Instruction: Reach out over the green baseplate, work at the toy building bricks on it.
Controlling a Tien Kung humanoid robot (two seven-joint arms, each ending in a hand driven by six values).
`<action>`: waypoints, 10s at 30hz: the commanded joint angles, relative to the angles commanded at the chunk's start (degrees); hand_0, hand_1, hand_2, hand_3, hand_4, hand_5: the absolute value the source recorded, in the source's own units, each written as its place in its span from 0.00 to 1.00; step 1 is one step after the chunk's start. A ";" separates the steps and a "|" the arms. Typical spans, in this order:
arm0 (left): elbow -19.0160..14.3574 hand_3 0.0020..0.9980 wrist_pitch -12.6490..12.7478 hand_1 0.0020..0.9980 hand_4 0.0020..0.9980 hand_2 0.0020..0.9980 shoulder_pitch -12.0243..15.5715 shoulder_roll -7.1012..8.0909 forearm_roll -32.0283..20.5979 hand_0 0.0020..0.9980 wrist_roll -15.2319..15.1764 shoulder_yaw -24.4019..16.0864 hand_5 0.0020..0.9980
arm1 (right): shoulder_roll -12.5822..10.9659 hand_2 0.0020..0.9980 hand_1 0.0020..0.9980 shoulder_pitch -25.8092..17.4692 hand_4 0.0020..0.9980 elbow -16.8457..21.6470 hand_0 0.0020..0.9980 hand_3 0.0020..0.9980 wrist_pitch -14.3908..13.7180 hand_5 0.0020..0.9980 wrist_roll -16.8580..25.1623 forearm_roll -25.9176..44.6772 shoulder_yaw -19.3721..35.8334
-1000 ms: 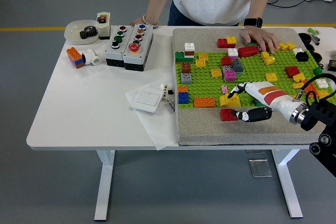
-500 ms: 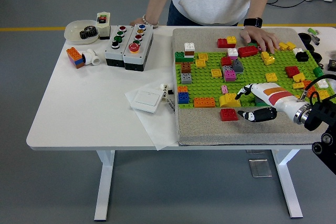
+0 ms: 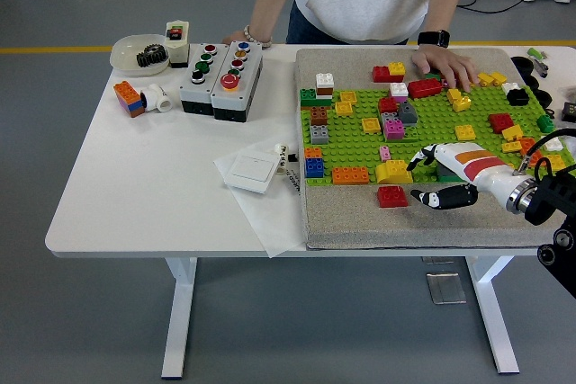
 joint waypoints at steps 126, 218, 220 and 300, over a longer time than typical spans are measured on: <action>-0.15 0.66 -0.09 0.81 0.67 0.82 0.34 0.28 2.66 0.80 1.14 -1.24 0.64 | -0.13 0.71 0.67 -5.49 0.77 1.20 0.68 0.64 -3.09 0.36 -2.90 -10.30 7.10; -0.31 0.65 0.05 0.81 0.67 0.82 0.04 1.04 3.15 0.80 1.13 -1.12 0.64 | 6.89 0.62 0.56 -1.69 0.76 3.18 0.53 0.59 -4.17 0.18 -8.46 -10.79 -2.35; -0.32 0.65 0.07 0.81 0.67 0.82 -0.05 1.04 3.01 0.80 1.06 -1.05 0.64 | 7.05 0.62 0.56 -1.53 0.76 2.68 0.53 0.59 -4.14 0.18 -8.46 -10.78 -2.25; -0.47 0.65 0.31 0.81 0.66 0.83 -0.37 1.23 3.95 0.80 1.33 -1.38 0.65 | 7.52 0.56 0.50 -1.44 0.72 0.65 0.46 0.56 -4.49 0.16 -7.62 -10.51 -1.96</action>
